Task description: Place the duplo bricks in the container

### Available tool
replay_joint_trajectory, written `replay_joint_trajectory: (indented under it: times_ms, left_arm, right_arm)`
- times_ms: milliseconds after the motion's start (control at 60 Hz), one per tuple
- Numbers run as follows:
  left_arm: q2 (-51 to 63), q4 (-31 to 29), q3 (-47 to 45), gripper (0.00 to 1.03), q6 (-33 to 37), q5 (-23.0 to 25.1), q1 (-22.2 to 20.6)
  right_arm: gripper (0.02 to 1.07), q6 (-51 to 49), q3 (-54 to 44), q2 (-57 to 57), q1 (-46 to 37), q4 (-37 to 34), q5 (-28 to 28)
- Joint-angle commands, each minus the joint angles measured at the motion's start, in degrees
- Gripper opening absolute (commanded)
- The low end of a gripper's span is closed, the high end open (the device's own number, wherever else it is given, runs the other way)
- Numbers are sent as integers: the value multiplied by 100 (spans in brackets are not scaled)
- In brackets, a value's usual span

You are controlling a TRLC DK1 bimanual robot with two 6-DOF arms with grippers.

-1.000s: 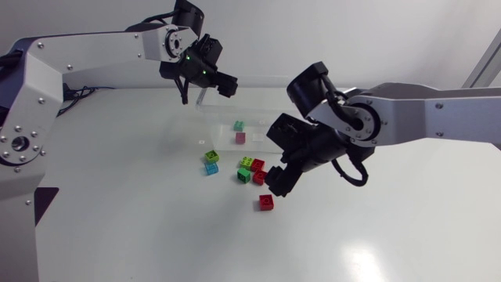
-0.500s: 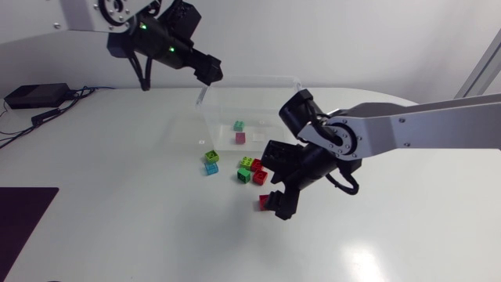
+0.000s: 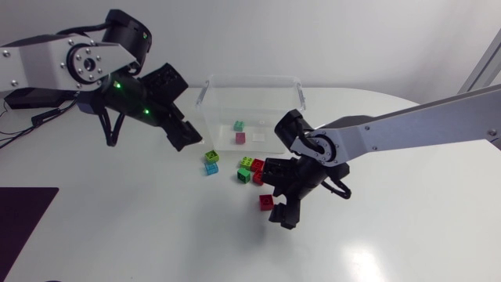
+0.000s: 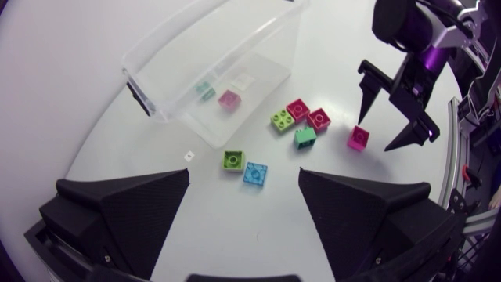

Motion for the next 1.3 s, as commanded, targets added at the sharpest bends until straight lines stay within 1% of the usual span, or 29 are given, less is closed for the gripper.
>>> replay_joint_trajectory:
  times_ms: [0,167,217,317,400,550,817,1167,1283]
  left_arm:
    - [-110,-21,-260,97,316,79,16]
    - [57,164,-611,97,535,79,16]
    - [154,208,-673,97,588,79,25]
    - [339,225,-726,97,676,88,33]
    - [453,304,-778,97,755,106,60]
    - [734,419,-761,97,808,114,60]
    - [804,498,-778,97,852,167,156]
    - [804,498,-884,97,966,185,209]
    - [804,498,-893,97,966,185,209]
  right_arm:
    - [92,-199,200,260,-24,-98,13]
    - [91,-261,393,418,-32,-159,13]
    - [85,-278,454,489,-32,-203,13]
    - [84,-331,560,594,-32,-273,4]
    - [77,-340,604,647,-24,-273,4]
    - [77,-340,701,726,-15,-282,4]
    - [78,-410,929,858,-6,-300,13]
    - [78,-937,1114,954,117,-748,57]
    - [77,-1025,1175,1025,161,-862,162]
